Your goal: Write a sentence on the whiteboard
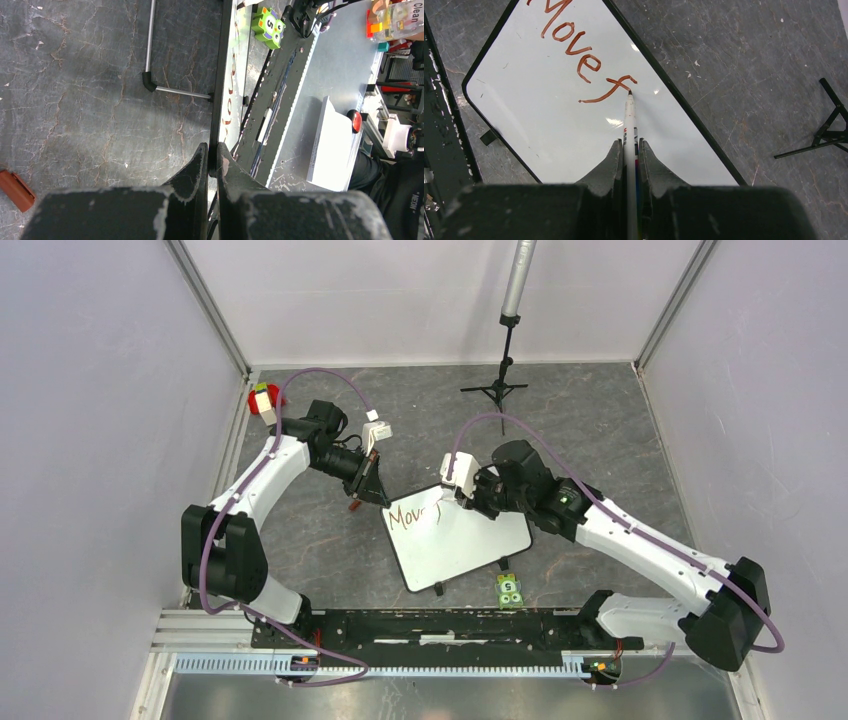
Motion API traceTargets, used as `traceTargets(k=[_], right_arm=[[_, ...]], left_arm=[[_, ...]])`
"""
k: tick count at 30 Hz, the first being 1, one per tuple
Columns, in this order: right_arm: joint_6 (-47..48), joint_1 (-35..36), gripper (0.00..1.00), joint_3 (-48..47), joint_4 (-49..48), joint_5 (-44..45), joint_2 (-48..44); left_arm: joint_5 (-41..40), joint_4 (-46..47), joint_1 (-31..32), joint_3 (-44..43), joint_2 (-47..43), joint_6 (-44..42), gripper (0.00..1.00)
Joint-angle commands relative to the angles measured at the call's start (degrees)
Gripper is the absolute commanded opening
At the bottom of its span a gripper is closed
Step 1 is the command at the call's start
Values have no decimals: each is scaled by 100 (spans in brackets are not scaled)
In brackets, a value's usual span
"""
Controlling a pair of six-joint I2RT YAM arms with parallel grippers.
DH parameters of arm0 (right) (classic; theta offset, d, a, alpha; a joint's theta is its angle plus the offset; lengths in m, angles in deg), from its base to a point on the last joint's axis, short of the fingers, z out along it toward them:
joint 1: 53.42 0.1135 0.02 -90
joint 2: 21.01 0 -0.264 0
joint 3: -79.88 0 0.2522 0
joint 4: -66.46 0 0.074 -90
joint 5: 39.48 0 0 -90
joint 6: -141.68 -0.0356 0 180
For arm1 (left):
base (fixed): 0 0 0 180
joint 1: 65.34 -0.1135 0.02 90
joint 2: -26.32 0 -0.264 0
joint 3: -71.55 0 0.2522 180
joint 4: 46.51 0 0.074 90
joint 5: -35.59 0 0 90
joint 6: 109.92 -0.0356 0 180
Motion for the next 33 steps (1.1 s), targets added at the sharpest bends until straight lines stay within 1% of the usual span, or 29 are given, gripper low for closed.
traceTargets(k=[1,14,33], right_arm=[[-3,-45,0,-69,75,-154,-211],[38,-48,0,-11,40,-76,-116],[-111,-47,0,-151,236,-365,-274]], left_arm=[[-111,-33,90,-86,-18,-178,3],[-109,-27,90,-77,16,-194,2],[-123,-28,90,-84,78,-184,2]])
